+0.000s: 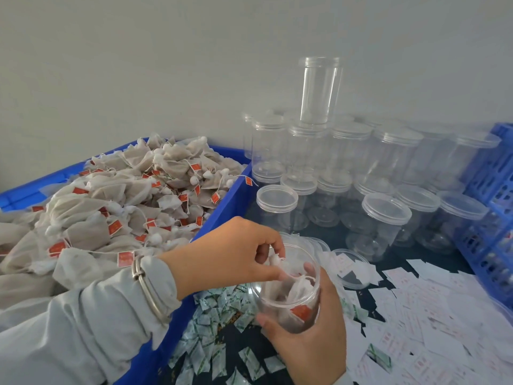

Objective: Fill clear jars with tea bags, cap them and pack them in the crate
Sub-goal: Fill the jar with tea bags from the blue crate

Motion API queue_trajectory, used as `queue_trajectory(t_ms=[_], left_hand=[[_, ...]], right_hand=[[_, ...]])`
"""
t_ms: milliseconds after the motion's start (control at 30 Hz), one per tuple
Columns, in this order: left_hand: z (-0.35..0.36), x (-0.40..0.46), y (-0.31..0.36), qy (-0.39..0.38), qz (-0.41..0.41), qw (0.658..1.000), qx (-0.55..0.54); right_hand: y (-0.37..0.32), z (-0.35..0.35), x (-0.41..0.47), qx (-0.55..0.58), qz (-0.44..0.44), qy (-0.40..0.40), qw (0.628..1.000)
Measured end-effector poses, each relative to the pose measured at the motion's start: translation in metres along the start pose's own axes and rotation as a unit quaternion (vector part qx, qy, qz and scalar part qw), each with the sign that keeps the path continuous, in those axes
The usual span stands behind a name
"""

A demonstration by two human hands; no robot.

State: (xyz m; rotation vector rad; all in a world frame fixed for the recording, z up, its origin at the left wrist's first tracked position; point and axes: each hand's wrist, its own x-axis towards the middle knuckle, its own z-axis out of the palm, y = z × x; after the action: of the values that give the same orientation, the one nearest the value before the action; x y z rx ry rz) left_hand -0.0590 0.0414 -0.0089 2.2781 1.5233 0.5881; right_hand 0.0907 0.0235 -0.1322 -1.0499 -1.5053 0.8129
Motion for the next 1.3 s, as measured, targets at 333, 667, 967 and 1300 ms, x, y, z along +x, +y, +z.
queue_trajectory(t_ms=[333,667,967,1300], left_hand=[[0.006,-0.001,-0.002,-0.037,-0.031,0.989,-0.138],[0.021,0.005,-0.008,-0.128,0.013,0.966,-0.224],[0.006,0.009,-0.022,0.113,-0.096,0.940,-0.308],[0.008,0.013,-0.024,0.166,-0.162,0.932,-0.278]], right_hand=[[-0.008,-0.007,0.005,0.048,-0.032,0.034,0.998],[-0.022,-0.014,0.013,0.129,-0.023,-0.047,0.990],[0.007,-0.011,0.013,-0.126,-0.045,-0.105,0.985],[0.018,-0.003,0.009,-0.385,-0.139,-0.308,0.859]])
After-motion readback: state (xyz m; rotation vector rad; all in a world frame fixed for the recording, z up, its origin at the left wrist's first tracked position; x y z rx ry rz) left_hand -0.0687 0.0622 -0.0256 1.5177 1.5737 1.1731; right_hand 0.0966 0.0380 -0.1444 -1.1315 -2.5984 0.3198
